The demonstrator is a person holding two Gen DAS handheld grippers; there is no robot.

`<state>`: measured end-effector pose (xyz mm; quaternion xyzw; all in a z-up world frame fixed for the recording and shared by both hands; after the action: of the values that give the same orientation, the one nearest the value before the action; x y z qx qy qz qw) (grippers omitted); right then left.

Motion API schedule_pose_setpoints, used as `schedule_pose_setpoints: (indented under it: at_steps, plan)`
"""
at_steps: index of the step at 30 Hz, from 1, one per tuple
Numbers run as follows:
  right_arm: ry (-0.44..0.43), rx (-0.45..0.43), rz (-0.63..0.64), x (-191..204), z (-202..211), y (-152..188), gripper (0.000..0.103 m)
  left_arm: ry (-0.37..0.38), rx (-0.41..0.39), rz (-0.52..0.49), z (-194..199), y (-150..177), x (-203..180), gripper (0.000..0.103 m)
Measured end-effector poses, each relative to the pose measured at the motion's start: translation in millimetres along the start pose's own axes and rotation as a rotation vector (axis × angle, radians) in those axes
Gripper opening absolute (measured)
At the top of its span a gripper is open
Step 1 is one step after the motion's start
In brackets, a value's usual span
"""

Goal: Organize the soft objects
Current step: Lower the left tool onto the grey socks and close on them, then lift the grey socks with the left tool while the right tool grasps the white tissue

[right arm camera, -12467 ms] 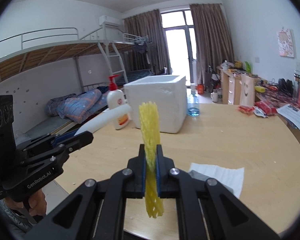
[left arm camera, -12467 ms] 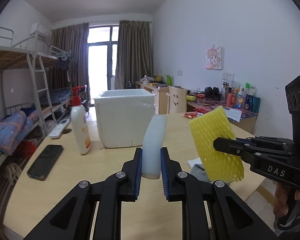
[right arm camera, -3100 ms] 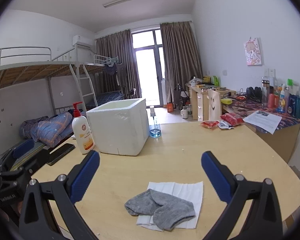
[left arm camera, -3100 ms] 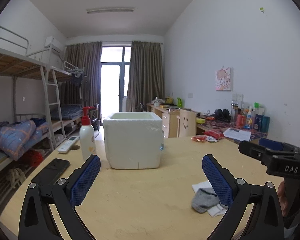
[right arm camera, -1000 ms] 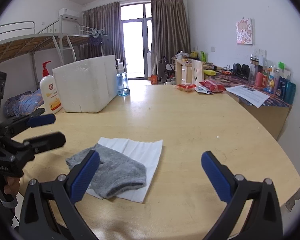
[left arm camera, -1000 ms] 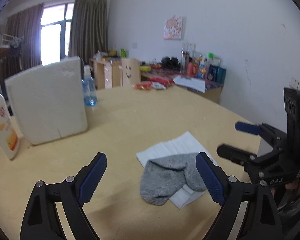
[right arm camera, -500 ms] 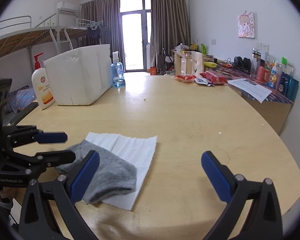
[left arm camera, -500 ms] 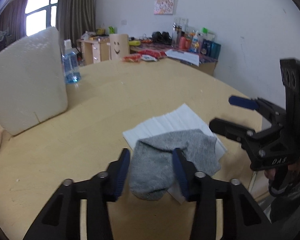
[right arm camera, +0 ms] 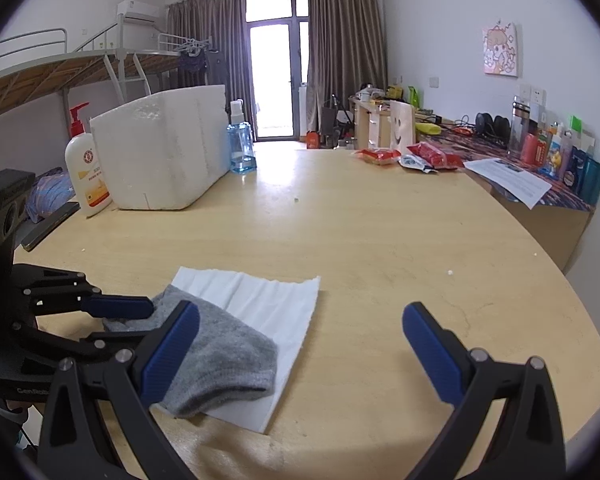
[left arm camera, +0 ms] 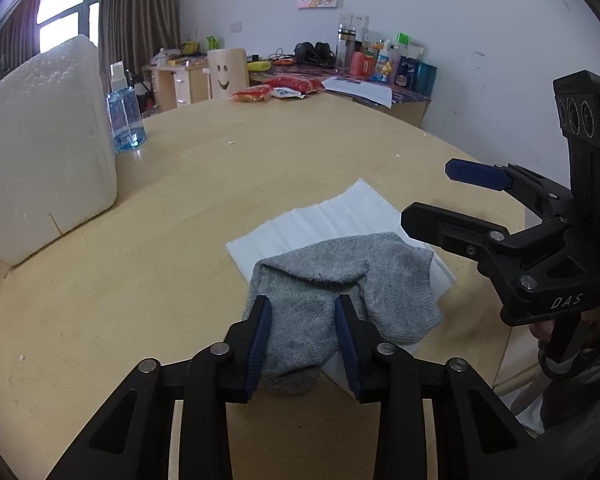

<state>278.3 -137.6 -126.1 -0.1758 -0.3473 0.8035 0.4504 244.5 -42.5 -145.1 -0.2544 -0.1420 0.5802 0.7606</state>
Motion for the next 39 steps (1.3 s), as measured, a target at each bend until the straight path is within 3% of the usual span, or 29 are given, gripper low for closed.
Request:
schedule_pose_setpoints:
  at_steps: [4, 20, 22, 24, 32, 39]
  plan:
    - [0.004, 0.009, 0.0, -1.0, -2.6, 0.3, 0.103, -0.007, 0.001, -0.001, -0.5, 0.0, -0.8, 0.016]
    - [-0.054, 0.093, 0.024, 19.8, -22.7, -19.3, 0.102, -0.017, -0.028, -0.032, 7.5, 7.2, -4.4, 0.015]
    - [-0.072, 0.128, 0.031, 24.9, -30.2, -20.1, 0.091, -0.021, -0.026, -0.037, 6.4, 7.3, -5.3, 0.015]
    - [-0.071, 0.167, 0.037, 28.0, -37.9, -18.9, 0.068, -0.016, -0.024, -0.034, 5.3, 6.2, -5.1, 0.015]
    - [-0.062, 0.256, 0.053, 33.9, -58.1, -15.7, 0.066, -0.013, -0.025, -0.027, 3.1, 5.0, -3.6, 0.015]
    - [-0.046, 0.286, 0.085, 39.6, -60.7, -14.8, 0.044, -0.01, -0.032, -0.028, 4.4, 6.5, -4.0, 0.015]
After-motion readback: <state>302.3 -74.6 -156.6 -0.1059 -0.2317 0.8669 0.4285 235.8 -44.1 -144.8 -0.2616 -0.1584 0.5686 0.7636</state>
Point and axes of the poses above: each gripper's, at about its wrist camera, not at the fingertips, and z roughly against the way its jaws point, x to its left, y to its underside, the point moved 7 cm from there along -z, roughly the way its jaws point, and after that the axes turned 11 degrees about x, right-handed, at the moved point
